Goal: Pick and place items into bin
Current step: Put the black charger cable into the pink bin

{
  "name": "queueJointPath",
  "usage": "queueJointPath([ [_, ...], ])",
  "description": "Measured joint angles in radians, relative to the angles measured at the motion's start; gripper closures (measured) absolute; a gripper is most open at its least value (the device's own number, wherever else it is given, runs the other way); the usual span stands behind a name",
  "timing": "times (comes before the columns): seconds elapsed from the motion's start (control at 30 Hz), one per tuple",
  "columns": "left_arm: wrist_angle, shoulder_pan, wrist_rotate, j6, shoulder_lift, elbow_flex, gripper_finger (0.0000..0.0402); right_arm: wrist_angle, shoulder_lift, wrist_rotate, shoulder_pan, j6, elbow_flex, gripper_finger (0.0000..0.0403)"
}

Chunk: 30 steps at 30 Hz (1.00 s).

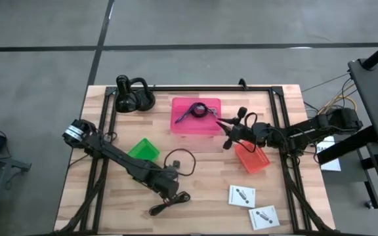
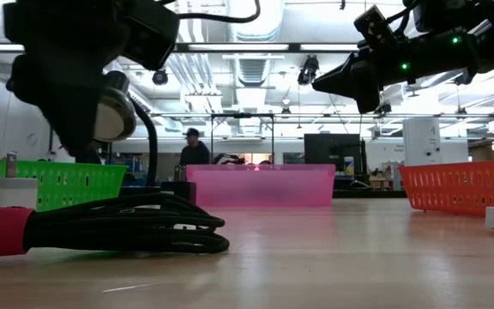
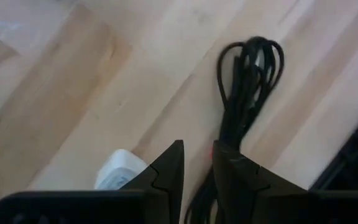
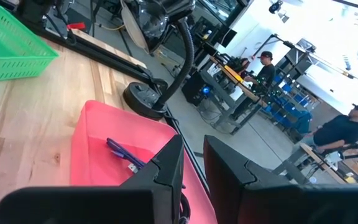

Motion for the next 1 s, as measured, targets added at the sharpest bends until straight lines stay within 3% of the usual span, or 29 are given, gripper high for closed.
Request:
queueJointPath([
  [0.17,0.031,0.002,-0.009,0.005,0.000,0.000,0.0334,0.001,0.000,0.000,0.000,0.000,0.000,0.0351],
  [0.33,0.041,0.008,-0.120,0.026,0.000,0.000,0.0334,0.001,0.000,-0.001,0.000,-0.002,0.000,0.0351],
  [0.6,0.087,0.023,-0.075,0.001,0.034,0.074,0.0334,0.002,0.000,-0.001,0.000,-0.007,0.000,0.0351],
  [0.83,-0.102,0.010,-0.061,0.058,0.184,0.274,0.0334,0.001,0.000,-0.003,0.000,-0.007,0.000,0.0351],
  [1.0,-0.229,0.007,0.023,0.050,0.251,0.354,0.0334,0.000,0.000,-0.003,0.000,-0.007,0.000,0.0351],
])
